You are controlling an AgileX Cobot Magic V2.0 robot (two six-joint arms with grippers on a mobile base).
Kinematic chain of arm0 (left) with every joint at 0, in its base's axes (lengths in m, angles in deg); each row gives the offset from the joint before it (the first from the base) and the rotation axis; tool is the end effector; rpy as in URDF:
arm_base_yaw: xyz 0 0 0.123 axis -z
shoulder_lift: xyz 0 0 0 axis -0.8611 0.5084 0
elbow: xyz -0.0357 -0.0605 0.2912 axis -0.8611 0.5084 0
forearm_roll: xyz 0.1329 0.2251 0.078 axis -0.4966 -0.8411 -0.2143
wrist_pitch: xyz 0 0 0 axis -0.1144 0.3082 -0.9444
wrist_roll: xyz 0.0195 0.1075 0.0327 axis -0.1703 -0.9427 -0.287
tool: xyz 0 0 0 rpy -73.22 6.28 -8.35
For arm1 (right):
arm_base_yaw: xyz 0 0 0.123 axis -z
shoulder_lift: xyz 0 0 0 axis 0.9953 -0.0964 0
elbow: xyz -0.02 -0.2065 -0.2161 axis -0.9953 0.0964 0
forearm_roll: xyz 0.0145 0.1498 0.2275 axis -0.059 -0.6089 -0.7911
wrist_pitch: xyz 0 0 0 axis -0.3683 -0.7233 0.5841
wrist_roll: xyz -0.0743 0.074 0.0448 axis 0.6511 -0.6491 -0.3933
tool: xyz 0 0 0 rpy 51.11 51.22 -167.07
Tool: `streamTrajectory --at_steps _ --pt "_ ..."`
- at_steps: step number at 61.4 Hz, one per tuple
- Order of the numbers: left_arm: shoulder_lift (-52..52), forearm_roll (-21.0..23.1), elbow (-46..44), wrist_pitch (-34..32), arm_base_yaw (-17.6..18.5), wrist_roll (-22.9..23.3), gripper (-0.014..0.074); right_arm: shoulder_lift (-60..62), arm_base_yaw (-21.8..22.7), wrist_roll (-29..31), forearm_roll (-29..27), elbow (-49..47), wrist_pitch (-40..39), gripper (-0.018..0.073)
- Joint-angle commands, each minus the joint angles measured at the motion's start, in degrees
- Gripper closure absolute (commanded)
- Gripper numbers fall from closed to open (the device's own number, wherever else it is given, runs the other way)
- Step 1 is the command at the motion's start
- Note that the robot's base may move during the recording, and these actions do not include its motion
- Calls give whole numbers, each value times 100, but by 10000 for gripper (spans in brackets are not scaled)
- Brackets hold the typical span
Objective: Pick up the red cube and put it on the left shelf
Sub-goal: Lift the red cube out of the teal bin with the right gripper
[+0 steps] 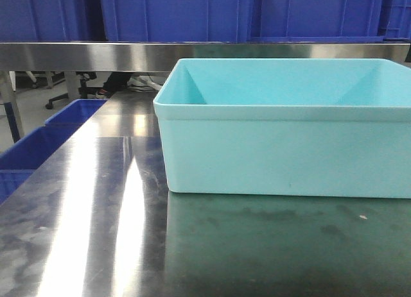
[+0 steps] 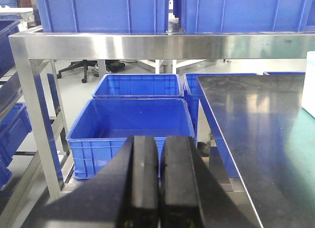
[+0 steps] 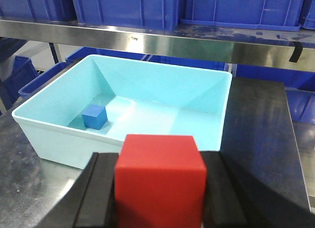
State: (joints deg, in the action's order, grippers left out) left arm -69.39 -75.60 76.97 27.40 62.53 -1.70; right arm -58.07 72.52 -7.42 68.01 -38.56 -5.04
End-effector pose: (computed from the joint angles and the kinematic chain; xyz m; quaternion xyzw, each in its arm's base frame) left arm 0.0859 -0.0045 0.1976 0.0129 0.7221 -0.0243 0.6912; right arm 0.0346 0.0139 0.3288 -0.0748 0.7633 0.1073 0.6326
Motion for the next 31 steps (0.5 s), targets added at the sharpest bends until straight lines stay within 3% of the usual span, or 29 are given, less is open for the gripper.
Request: streamTrajectory --at_steps 1,31 --pt "-85 38 132 -503 25 5 495 -90 2 78 32 -125 -433 375" --pt "-85 38 132 -503 25 5 495 -90 2 78 32 -125 -392 375"
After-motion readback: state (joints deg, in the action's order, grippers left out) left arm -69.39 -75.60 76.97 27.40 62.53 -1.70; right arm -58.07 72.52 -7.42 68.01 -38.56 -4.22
